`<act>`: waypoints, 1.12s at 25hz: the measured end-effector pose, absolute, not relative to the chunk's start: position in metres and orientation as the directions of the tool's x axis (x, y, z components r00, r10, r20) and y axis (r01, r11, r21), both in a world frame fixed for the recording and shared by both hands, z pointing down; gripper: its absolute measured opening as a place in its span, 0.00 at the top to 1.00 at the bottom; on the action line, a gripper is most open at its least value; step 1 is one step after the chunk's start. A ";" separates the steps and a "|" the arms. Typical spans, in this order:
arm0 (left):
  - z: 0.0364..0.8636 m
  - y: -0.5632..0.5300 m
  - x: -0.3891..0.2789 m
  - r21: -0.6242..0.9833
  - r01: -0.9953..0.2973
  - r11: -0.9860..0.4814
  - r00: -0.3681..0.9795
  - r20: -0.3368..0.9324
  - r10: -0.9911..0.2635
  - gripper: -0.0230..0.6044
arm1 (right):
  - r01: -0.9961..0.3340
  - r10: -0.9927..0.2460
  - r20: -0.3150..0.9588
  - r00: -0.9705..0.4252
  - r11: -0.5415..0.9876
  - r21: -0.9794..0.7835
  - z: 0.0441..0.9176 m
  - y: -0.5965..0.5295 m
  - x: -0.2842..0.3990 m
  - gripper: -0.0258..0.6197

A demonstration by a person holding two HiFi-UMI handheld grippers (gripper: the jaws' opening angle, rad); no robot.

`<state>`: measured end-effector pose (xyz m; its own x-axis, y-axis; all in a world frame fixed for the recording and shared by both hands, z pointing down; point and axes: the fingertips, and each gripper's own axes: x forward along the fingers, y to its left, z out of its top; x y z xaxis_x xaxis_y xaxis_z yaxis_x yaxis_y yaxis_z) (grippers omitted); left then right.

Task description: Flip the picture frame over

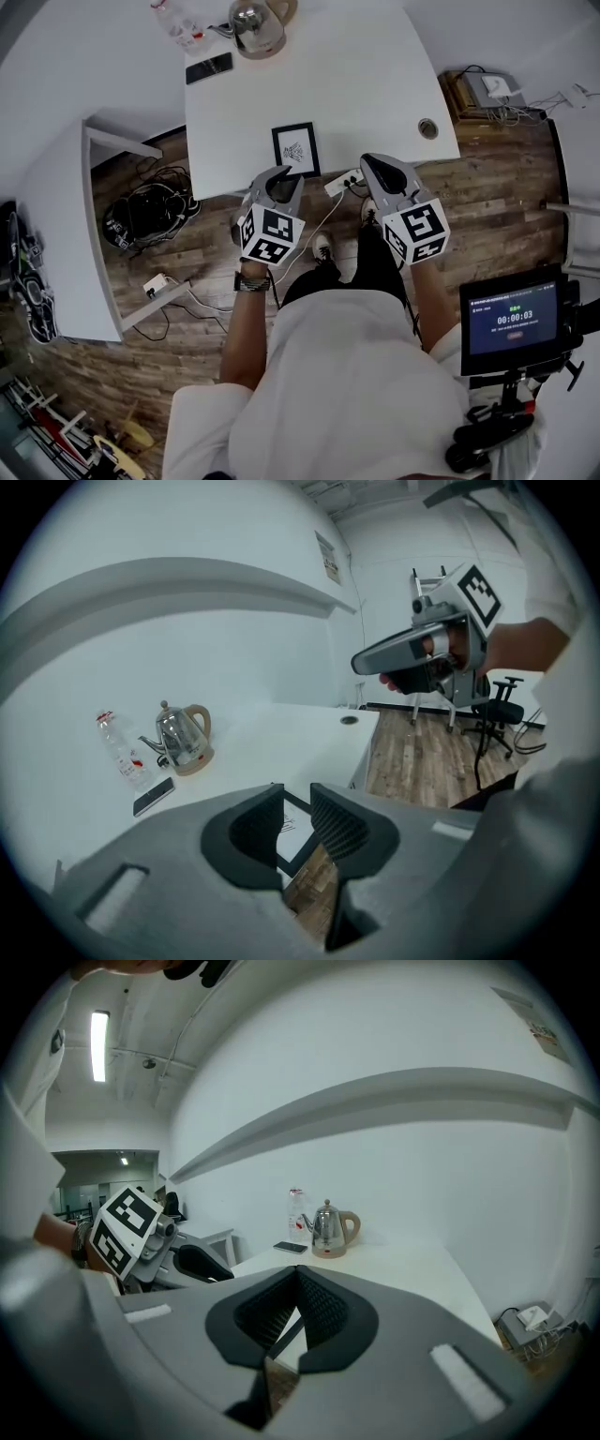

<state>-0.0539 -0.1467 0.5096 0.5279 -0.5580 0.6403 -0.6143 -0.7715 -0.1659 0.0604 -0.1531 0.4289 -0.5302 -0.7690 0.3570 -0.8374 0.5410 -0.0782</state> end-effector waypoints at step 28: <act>0.645 -0.134 -0.036 -0.405 -0.234 -0.884 0.257 0.851 -0.458 0.75 | -0.829 -0.675 0.511 -0.532 0.538 -0.153 0.518 -0.120 0.064 0.96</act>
